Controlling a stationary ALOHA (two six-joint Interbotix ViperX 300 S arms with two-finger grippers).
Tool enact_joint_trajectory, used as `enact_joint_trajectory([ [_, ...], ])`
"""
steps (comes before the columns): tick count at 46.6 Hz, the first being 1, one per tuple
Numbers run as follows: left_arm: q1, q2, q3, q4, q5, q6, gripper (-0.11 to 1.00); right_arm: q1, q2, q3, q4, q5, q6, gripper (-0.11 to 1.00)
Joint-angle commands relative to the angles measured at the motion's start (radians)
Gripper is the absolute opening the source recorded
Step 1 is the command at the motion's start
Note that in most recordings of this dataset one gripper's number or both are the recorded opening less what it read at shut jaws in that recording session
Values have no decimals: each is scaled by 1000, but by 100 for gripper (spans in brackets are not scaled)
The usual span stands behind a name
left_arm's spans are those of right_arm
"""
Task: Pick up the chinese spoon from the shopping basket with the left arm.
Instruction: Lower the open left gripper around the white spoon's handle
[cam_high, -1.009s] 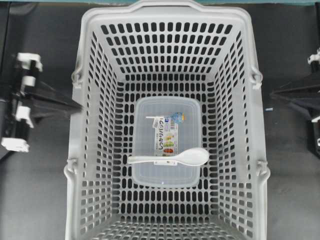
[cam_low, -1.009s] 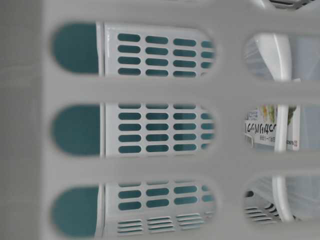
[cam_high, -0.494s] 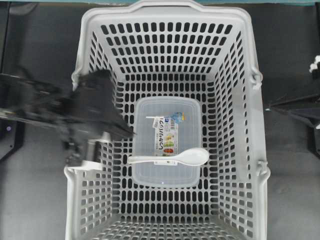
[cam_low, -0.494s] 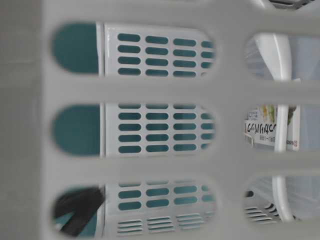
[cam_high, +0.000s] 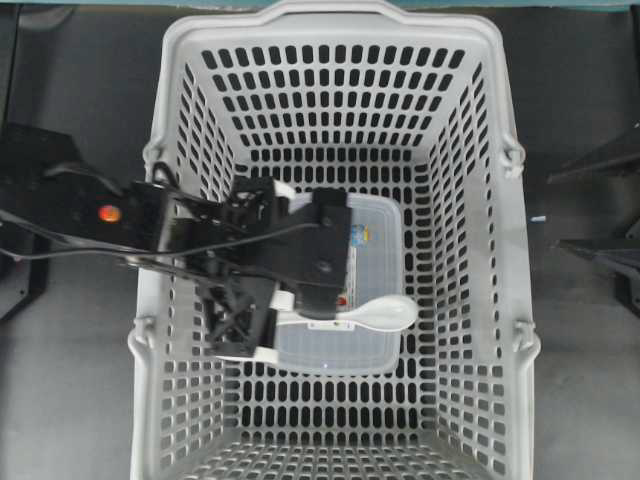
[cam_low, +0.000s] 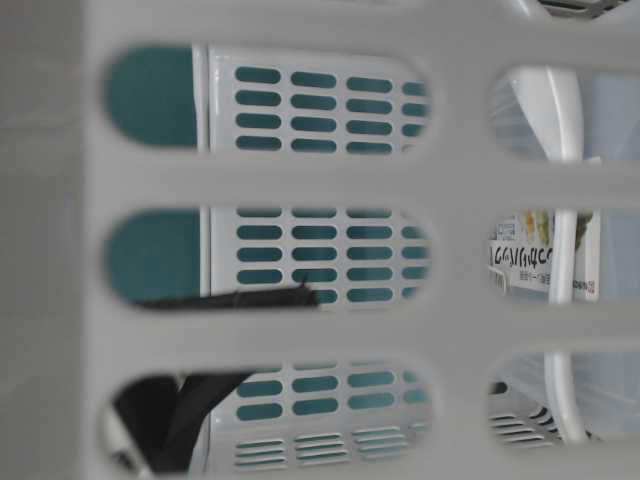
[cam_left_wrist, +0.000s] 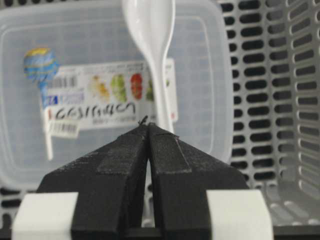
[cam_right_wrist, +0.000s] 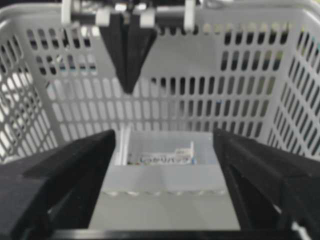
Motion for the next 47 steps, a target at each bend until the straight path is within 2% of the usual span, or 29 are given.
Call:
enact_joint_trajectory([
  [1,-8,35,-49,3,-3,-5,1,3,5,-20,3,-15,0,77],
  [3,-8,54,-60,2,-3,-9,6,3,5,-18,3,-17,0,76],
  [5,-8,75,-67,3,3,-12,16,3,3,-17,3,-18,0,75],
  [15,-15,179,-104,2,26,-31,77,3,3,-12,3,-18,0,74],
  [19,-17,206,-106,3,21,-43,89,3,3,-11,3,-23,0,74],
  [38,-25,232,-49,3,-31,-77,81,2,3,5,3,-26,0,74],
  [43,-25,229,-34,2,-60,-75,67,2,3,6,3,-26,0,74],
  [47,-25,227,-21,2,-86,-69,45,3,3,6,3,-26,0,73],
])
